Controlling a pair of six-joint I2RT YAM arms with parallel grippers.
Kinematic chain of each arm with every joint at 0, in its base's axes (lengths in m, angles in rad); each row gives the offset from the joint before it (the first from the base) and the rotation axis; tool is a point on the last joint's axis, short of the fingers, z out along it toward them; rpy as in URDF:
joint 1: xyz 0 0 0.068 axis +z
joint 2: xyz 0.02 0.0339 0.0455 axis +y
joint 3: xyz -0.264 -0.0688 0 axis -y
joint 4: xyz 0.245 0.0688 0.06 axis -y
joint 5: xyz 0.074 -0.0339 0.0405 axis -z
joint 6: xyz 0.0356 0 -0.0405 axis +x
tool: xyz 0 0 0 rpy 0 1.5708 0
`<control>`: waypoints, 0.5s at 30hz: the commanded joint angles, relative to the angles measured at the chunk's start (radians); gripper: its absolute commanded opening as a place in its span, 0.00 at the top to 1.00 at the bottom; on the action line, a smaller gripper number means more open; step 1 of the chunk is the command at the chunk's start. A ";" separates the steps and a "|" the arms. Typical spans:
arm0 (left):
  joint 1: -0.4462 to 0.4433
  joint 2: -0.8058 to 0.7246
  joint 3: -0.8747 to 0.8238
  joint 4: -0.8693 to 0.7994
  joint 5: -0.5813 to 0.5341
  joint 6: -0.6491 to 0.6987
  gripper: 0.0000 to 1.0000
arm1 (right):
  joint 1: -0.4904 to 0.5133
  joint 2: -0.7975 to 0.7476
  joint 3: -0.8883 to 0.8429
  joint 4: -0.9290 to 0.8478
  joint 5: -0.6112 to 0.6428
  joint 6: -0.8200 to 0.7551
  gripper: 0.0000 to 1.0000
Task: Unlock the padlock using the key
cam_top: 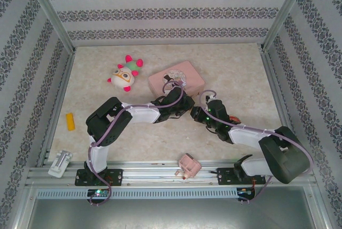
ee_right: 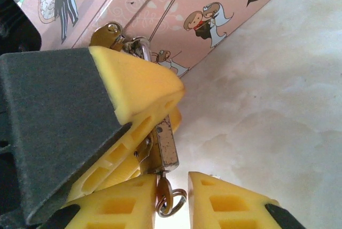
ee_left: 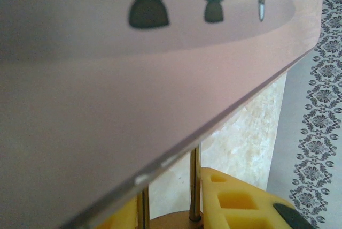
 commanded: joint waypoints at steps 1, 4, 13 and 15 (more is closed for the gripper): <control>-0.032 -0.049 -0.023 0.046 0.070 -0.022 0.94 | -0.041 -0.067 0.002 0.048 0.029 -0.004 0.74; -0.025 -0.051 -0.032 0.045 0.055 -0.023 0.93 | -0.065 -0.127 -0.048 0.014 0.026 0.007 0.64; -0.010 -0.036 -0.043 0.060 0.038 -0.037 0.93 | -0.072 -0.378 -0.064 -0.272 0.039 -0.032 0.69; -0.010 -0.032 -0.041 0.061 0.040 -0.037 0.94 | -0.069 -0.411 -0.064 -0.322 0.033 -0.024 0.73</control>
